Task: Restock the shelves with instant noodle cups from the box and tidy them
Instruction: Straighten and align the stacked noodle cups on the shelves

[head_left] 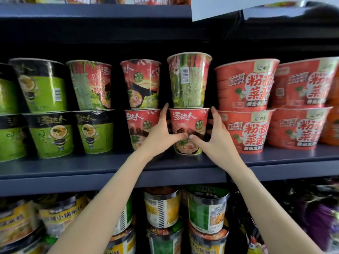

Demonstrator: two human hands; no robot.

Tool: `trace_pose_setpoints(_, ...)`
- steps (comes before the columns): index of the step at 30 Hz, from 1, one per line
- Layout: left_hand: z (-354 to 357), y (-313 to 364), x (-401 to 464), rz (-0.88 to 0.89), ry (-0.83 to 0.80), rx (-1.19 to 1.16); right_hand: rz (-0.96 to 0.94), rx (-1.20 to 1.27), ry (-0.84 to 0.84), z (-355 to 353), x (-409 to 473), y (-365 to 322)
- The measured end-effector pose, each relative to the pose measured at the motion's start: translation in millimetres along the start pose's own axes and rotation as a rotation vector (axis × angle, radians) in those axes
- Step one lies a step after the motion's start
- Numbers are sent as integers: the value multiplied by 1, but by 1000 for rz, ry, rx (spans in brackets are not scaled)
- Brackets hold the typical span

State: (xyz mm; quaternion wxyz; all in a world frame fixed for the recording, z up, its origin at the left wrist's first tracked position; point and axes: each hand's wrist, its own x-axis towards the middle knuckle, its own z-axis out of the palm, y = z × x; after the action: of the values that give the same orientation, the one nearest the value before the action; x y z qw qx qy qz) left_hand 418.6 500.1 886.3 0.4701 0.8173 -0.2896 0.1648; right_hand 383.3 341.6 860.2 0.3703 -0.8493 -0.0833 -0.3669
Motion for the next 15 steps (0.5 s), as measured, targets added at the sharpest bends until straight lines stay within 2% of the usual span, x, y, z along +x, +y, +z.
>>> trace_pose_setpoints(6, 6, -6, -7, 72, 172, 158, 10, 84, -144, -7, 4, 2)
trace_pose_setpoints(11, 8, -6, -7, 92, 210, 210, 52, 67, -218, -16, 7, -4)
trace_pose_setpoints(12, 9, -6, -7, 92, 213, 212, 21, 6, -165, -19, 5, -6)
trace_pose_setpoints(14, 10, -8, -7, 91, 215, 209, -117, -103, 80, -25, 4, -13)
trace_pose_setpoints(15, 10, -9, -8, 93, 219, 206, -190, -76, 206, -30, 5, -21)
